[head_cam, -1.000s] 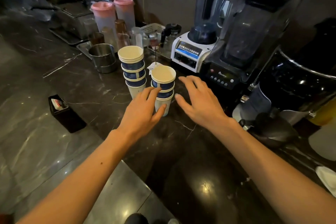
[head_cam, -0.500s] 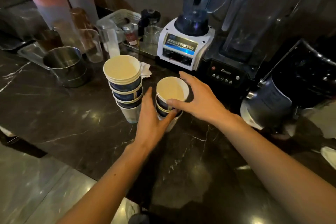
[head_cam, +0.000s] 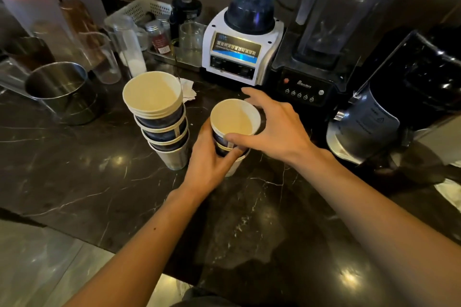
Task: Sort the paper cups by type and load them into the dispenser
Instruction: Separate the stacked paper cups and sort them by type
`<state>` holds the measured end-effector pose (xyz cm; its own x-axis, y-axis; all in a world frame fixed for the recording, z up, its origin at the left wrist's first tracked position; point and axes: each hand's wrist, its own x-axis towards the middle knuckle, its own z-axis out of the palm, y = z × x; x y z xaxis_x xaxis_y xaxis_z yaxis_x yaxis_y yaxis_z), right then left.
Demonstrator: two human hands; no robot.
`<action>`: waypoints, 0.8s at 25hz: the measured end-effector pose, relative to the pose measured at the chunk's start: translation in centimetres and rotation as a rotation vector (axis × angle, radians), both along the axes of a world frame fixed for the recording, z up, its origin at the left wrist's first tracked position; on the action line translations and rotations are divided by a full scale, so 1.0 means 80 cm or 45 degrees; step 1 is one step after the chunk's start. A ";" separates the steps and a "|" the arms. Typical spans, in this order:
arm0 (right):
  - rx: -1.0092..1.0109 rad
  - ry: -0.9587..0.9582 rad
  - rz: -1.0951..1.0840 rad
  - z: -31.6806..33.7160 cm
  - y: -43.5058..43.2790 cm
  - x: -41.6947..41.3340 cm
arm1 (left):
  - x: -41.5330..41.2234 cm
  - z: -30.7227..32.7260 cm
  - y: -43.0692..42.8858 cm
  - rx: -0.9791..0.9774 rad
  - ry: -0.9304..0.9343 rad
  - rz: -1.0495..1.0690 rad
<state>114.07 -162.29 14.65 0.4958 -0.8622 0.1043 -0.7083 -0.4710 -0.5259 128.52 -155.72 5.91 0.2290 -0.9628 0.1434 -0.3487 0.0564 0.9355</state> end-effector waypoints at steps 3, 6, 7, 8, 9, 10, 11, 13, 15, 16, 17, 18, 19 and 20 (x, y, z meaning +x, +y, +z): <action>0.005 -0.150 -0.026 -0.004 0.002 -0.008 | -0.002 -0.003 0.002 0.001 -0.031 0.004; 0.012 -0.436 -0.057 0.016 -0.002 -0.024 | -0.009 0.003 0.001 -0.017 -0.049 0.034; -0.016 -0.535 -0.061 0.025 -0.003 -0.027 | -0.006 0.005 0.001 -0.009 -0.036 0.026; -0.040 -0.637 -0.059 0.035 -0.004 -0.034 | -0.007 0.006 0.002 -0.003 -0.029 0.038; -0.071 -0.727 -0.056 0.045 -0.004 -0.041 | -0.009 0.008 0.003 -0.002 -0.026 0.052; -0.104 -0.804 -0.064 0.051 -0.004 -0.051 | -0.011 0.009 0.003 0.001 -0.027 0.054; -0.137 -0.862 -0.082 0.057 -0.004 -0.063 | -0.015 0.011 0.004 -0.002 -0.035 0.059; -0.190 -0.919 -0.155 0.066 -0.003 -0.078 | -0.012 0.011 0.004 0.012 -0.029 0.071; -0.242 -0.918 -0.266 0.065 -0.001 -0.101 | -0.016 0.009 0.006 0.035 -0.011 0.068; -0.260 -0.913 -0.324 0.061 0.002 -0.113 | -0.017 0.008 0.004 0.037 -0.015 0.061; -0.245 -0.893 -0.339 0.053 0.001 -0.118 | -0.014 0.008 0.008 0.036 -0.015 0.091; -0.239 -0.854 -0.371 0.042 0.003 -0.126 | -0.013 0.007 0.007 0.035 -0.011 0.088; -0.228 -0.797 -0.418 0.028 0.005 -0.135 | -0.015 0.006 0.004 0.035 -0.004 0.061; -0.192 -0.728 -0.445 0.011 0.005 -0.139 | -0.011 0.005 0.004 0.036 -0.001 0.058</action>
